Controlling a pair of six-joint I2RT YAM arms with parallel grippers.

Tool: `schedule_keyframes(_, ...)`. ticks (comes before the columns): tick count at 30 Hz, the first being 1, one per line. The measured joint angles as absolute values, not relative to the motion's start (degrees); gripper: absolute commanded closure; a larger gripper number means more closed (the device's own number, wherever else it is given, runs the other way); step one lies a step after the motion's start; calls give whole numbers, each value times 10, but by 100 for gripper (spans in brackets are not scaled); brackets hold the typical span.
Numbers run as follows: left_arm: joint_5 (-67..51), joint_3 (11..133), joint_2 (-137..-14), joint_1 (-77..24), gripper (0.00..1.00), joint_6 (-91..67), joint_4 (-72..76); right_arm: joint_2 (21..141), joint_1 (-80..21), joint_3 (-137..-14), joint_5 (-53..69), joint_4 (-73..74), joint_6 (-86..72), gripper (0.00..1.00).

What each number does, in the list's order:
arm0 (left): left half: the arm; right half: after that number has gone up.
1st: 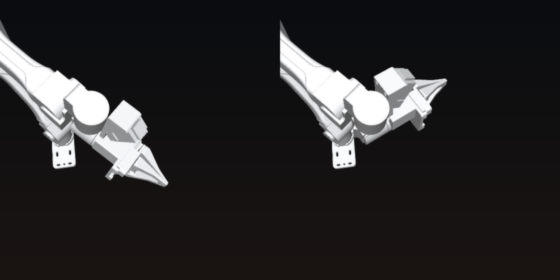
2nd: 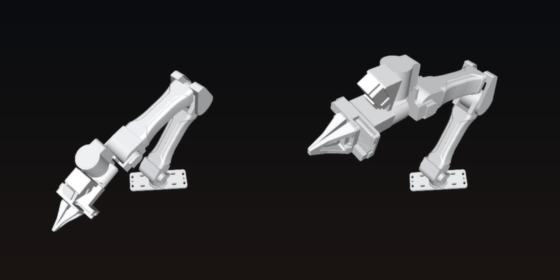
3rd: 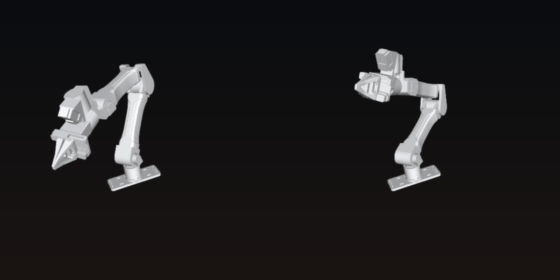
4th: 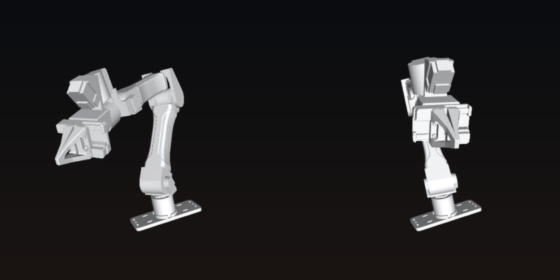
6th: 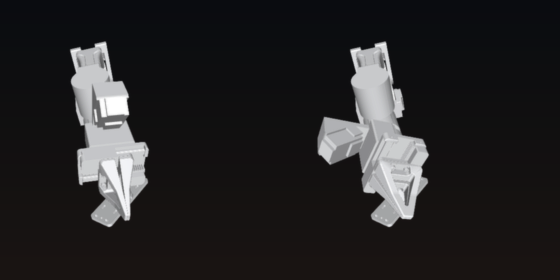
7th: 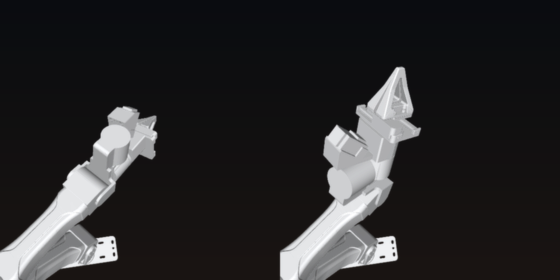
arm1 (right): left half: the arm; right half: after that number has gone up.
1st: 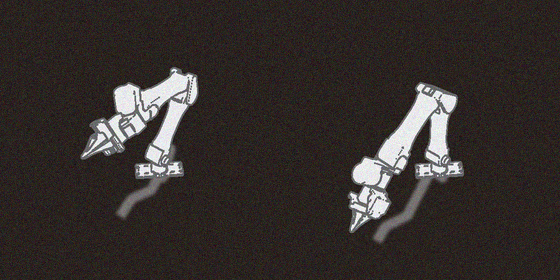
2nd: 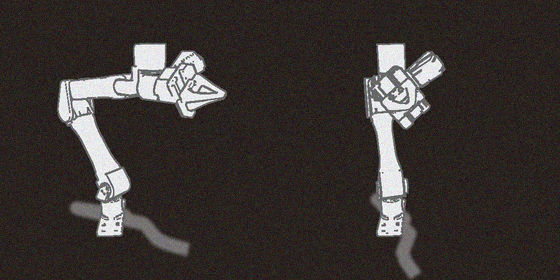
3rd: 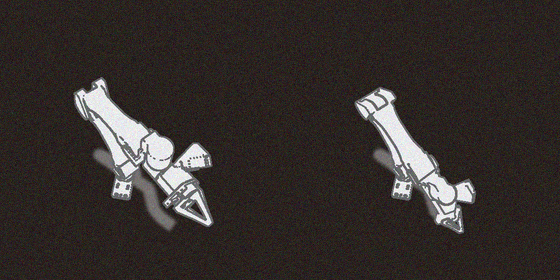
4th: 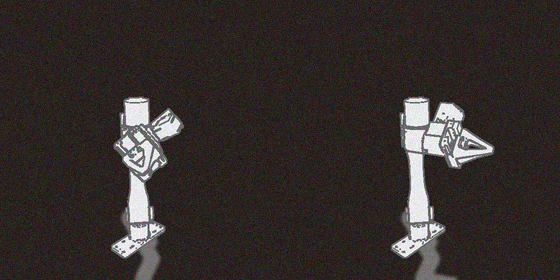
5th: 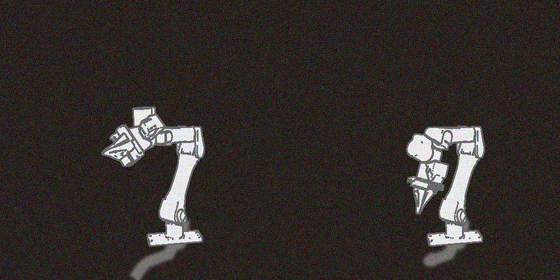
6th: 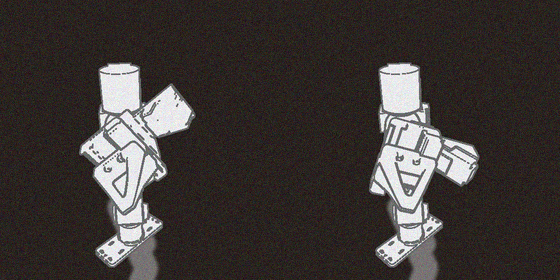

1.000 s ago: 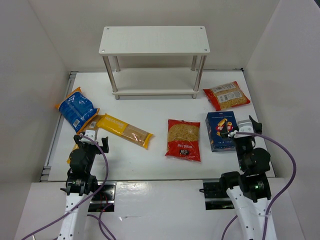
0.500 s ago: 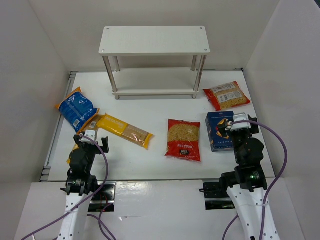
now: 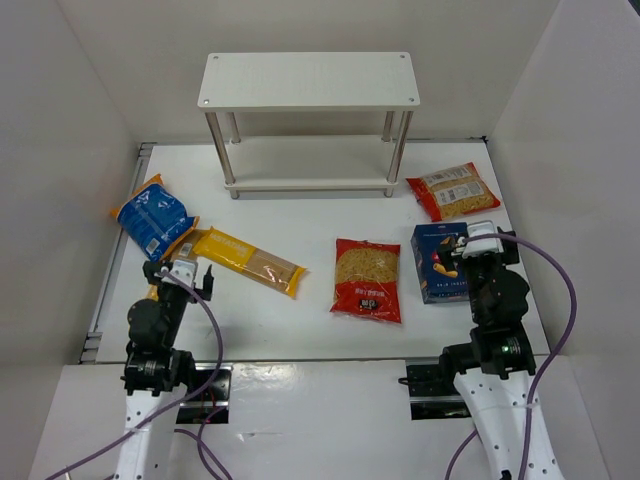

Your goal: Place and organize the pasta boxes and bags onto the shelf

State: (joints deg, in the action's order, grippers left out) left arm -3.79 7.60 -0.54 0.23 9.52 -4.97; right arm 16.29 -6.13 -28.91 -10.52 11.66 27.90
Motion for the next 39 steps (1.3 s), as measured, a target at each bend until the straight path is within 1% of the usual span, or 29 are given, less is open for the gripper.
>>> schedule_keyframes(5,-73,169,-5,2,0,196,-29,211,-61,-331,-108,122,275,0)
schedule_keyframes(9,-70,254,-30,2,0,251,-46,269,-61,-388,-108,143,274,0)
schedule_keyframes(13,-22,382,-147,2,0,243,-72,352,-61,-481,-107,181,264,0)
schedule_keyframes(17,55,526,-295,2,0,185,-117,420,-61,-559,-99,222,246,0)
schedule_keyframes(20,106,599,-361,2,0,152,-167,459,-58,-590,-87,244,233,0)
schedule_keyframes(24,145,618,-384,2,0,112,-230,490,-57,-585,-71,272,218,0)
schedule_keyframes(29,158,625,-414,2,0,83,-286,543,-56,-585,-48,290,200,0)
schedule_keyframes(33,153,624,-471,2,0,55,-296,594,-56,-587,-29,306,187,0)
schedule_keyframes(39,143,580,-565,2,1,-30,-288,633,-56,-608,-15,315,176,0)
